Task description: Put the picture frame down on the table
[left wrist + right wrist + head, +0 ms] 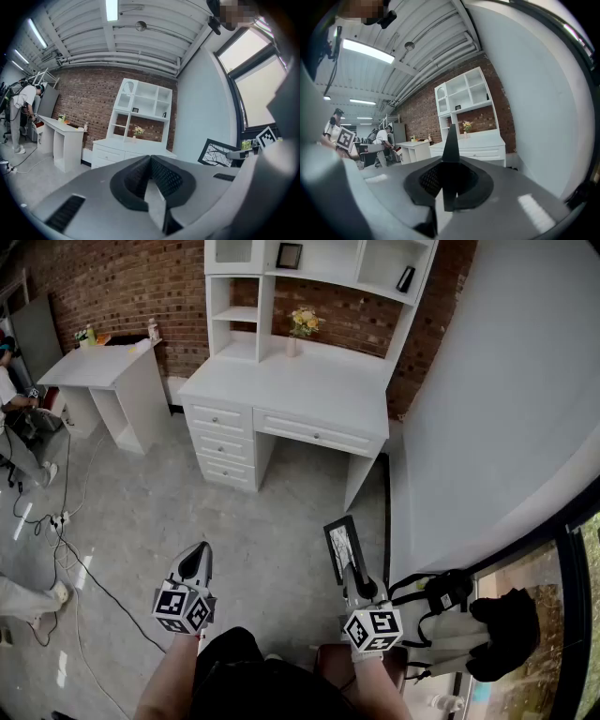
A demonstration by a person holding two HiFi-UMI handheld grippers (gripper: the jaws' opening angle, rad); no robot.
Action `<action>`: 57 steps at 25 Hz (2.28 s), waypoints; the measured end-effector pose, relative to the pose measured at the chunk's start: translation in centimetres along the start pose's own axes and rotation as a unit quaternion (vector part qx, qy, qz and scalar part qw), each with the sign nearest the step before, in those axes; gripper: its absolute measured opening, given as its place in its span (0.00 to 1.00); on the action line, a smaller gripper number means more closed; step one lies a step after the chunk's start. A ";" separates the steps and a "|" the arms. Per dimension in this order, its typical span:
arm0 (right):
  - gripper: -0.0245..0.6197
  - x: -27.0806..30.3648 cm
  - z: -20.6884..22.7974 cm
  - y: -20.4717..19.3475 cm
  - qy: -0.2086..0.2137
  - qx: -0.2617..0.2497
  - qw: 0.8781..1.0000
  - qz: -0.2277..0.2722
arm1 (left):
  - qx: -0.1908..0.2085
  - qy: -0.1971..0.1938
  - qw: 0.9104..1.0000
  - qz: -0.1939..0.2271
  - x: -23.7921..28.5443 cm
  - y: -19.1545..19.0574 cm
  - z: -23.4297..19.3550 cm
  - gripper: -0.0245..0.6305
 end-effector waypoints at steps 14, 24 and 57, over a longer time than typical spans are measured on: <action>0.07 5.6 3.5 0.4 -0.003 0.035 0.999 0.014 | 0.004 -0.020 1.000 -0.017 8.4 0.3 -0.7 0.04; 0.07 16.0 4.3 2.0 -0.008 0.042 0.999 0.015 | 0.000 -0.024 1.000 -0.018 17.4 2.1 -6.3 0.04; 0.07 37.2 11.7 4.3 -0.033 0.053 0.998 0.009 | -0.009 -0.059 0.998 -0.037 40.6 2.9 -12.6 0.04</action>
Point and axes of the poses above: the fingertips, and each gripper's own axes: x forward along the fingers, z to its right, y out of its top, the point moved 1 cm from there along -x, backward along the fingers
